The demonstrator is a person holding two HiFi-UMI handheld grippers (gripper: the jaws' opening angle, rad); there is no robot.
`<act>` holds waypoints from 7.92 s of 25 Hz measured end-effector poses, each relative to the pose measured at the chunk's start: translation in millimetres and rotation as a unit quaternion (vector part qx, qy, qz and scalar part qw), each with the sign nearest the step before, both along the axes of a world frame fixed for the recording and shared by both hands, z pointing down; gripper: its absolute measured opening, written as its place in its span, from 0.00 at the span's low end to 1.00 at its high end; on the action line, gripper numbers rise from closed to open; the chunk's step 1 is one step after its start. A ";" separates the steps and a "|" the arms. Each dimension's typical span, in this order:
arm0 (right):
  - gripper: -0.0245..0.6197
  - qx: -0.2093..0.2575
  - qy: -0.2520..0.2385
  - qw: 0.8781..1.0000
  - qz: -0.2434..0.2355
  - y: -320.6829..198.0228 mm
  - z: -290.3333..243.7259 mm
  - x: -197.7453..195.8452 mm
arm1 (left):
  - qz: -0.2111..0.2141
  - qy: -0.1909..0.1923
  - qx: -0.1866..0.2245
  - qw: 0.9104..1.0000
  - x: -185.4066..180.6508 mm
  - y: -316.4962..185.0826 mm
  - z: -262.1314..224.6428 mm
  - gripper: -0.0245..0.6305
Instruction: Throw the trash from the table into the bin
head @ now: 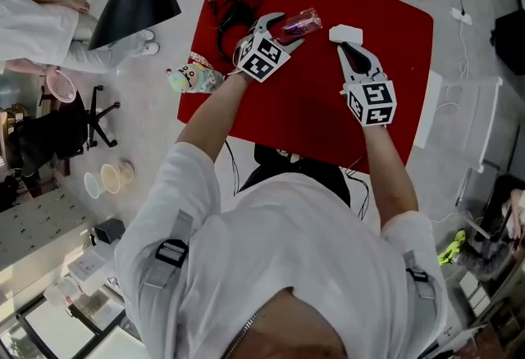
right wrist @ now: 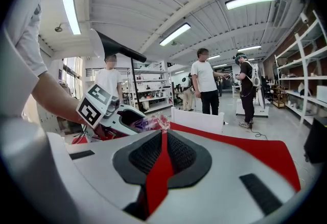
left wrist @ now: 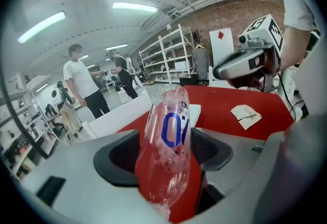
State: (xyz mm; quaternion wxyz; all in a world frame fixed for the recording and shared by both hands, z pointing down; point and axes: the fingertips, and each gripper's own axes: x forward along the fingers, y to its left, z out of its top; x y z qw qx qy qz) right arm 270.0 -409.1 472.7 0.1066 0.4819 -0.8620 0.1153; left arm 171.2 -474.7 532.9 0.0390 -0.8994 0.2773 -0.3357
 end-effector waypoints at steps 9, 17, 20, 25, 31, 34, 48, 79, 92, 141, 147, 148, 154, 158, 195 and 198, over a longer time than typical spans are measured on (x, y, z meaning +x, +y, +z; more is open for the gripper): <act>0.09 0.019 0.007 1.000 0.016 42.0 -21.1 -28.8 | -0.012 0.091 0.023 0.996 -25.0 65.7 -58.1 0.53; 0.09 0.032 0.016 0.999 0.022 91.5 -35.1 -70.0 | 0.003 0.135 0.038 0.990 -57.2 138.1 -95.6 0.53; 0.09 0.039 0.017 0.999 0.019 108.9 -41.4 -96.3 | 0.006 0.148 0.049 0.988 -80.6 163.6 -109.8 0.53; 0.09 0.047 0.018 0.999 0.009 144.8 -45.7 -150.0 | 0.001 0.166 0.061 0.984 -131.0 209.1 -122.2 0.53; 0.09 0.048 0.024 0.999 -0.003 192.7 -48.2 -219.3 | -0.016 0.173 0.064 0.983 -206.9 261.2 -123.0 0.53; 0.09 0.042 0.027 0.999 -0.010 215.2 -42.5 -247.6 | -0.030 0.170 0.055 0.983 -242.0 283.1 -113.2 0.53; 0.09 -0.014 0.039 0.998 -0.043 279.4 8.4 -279.1 | -0.086 0.129 -0.022 0.988 -293.3 359.8 -23.5 0.53; 0.09 -0.169 0.075 0.981 -0.057 376.5 336.6 -214.0 | -0.074 -0.015 -0.191 0.979 -238.8 464.2 350.6 0.52; 0.09 -0.195 0.067 0.978 -0.033 387.3 489.4 -197.0 | -0.049 0.010 -0.185 0.981 -191.6 447.7 497.5 0.51; 0.09 -0.015 0.025 0.999 -0.028 357.2 26.1 -212.2 | -0.215 0.222 0.019 0.951 -270.2 416.2 -40.0 0.08; 0.09 0.017 0.017 0.999 -0.023 361.6 -16.6 -207.0 | -0.218 0.250 0.037 0.943 -272.6 418.5 -79.2 0.06; 0.09 0.021 0.017 0.999 -0.023 361.8 -21.4 -206.7 | -0.216 0.253 0.041 0.942 -272.5 418.4 -84.6 0.06; 0.09 0.035 0.018 0.999 -0.019 361.8 -35.6 -208.0 | -0.209 0.265 0.050 0.940 -276.5 417.2 -101.2 0.05; 0.09 0.040 0.018 0.999 -0.013 361.6 -41.4 -209.4 | -0.209 0.270 0.051 0.938 -284.3 415.2 -106.6 0.05; 0.10 0.017 0.090 0.986 0.140 264.7 -12.9 -34.5 | -0.079 0.300 0.011 0.950 -134.5 290.8 -112.0 0.05; 0.10 0.003 0.096 0.985 0.141 245.7 -4.5 1.6 | -0.083 0.298 0.007 0.951 -101.0 273.5 -111.1 0.05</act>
